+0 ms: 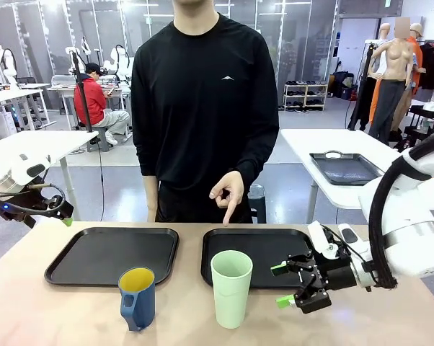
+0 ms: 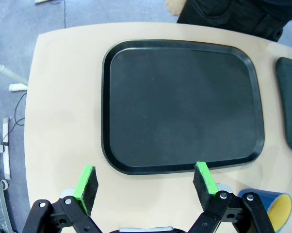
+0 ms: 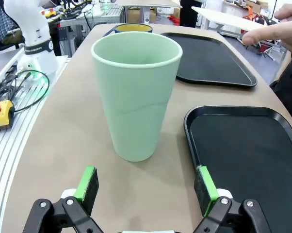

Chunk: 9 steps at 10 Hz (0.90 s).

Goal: Sort and store the cups by type.
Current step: Pick up the Reusable plastic cup.

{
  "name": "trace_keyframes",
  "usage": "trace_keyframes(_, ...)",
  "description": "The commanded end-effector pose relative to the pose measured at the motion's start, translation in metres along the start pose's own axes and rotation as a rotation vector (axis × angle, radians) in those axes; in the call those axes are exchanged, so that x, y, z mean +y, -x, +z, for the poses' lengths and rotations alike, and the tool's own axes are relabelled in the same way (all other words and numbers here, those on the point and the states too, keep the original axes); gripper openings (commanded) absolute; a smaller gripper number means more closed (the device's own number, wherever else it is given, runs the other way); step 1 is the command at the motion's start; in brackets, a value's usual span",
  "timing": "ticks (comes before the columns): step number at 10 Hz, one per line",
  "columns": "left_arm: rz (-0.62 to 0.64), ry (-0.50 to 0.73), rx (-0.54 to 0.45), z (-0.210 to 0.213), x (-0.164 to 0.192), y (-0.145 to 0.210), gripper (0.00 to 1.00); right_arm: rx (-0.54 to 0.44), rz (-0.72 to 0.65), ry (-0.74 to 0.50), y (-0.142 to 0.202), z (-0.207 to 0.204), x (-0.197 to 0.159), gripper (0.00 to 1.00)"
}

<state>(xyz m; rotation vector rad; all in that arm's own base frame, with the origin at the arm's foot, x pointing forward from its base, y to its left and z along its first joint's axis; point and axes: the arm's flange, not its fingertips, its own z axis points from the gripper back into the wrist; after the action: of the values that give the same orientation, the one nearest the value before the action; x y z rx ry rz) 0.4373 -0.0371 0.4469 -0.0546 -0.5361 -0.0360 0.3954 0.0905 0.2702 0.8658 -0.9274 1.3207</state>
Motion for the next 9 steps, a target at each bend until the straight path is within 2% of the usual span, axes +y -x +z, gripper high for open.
trace_keyframes(1, 0.003, 0.003, -0.001, 0.0, 0.001, 0.0, 1.0, 0.029, 0.014, -0.002, -0.003, -0.002, 0.006, 1.0)
trace_keyframes(5, 0.003, 0.003, -0.001, 0.0, 0.001, 0.0, 1.0, 0.012, 0.006, -0.007, -0.001, -0.003, 0.003, 1.0)
trace_keyframes(9, 0.003, 0.003, -0.001, 0.0, 0.001, 0.0, 1.0, -0.163, 0.011, -0.035, 0.009, -0.034, -0.012, 1.0)
